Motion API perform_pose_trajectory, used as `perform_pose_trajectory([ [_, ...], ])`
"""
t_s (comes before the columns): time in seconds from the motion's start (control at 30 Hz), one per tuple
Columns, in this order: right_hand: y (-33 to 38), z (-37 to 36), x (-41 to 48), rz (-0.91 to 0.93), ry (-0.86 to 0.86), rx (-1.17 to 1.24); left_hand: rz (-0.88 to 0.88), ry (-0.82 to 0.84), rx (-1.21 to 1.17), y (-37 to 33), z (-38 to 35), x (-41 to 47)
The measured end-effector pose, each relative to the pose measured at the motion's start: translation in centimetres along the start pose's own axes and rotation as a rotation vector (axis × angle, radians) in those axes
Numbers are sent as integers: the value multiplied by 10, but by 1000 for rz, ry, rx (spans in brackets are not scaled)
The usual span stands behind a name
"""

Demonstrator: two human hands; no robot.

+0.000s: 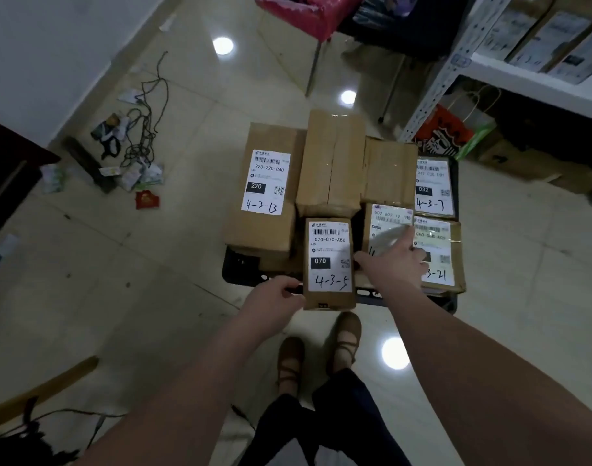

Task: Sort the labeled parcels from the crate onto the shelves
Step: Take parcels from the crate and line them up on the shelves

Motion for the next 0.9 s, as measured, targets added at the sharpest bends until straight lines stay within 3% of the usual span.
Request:
perform_pose_trajectory([
  [0.33, 1, 63, -58, 34, -301, 378, -161, 43, -7, -57, 20, -27],
  [0.5, 12, 123, -96, 265, -462, 521, -353, 87, -45, -137, 22, -51],
  [0.67, 21, 190, -132, 515, -618, 514, -502, 204, -184, -220, 11, -86],
  [0.8, 13, 239, -143, 587, -745, 554, -603, 226, -299, -273, -2, -102],
  [0.9, 2, 276, -140, 620, -719, 570, -652, 253, -356, -307, -15, -110],
])
Point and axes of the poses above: each hand's wrist, its own x-axis towards the middle knuckle, its own z-axis out of the back of the hand, y = z × x, the point moved 2 cm from there along x, towards the middle knuckle
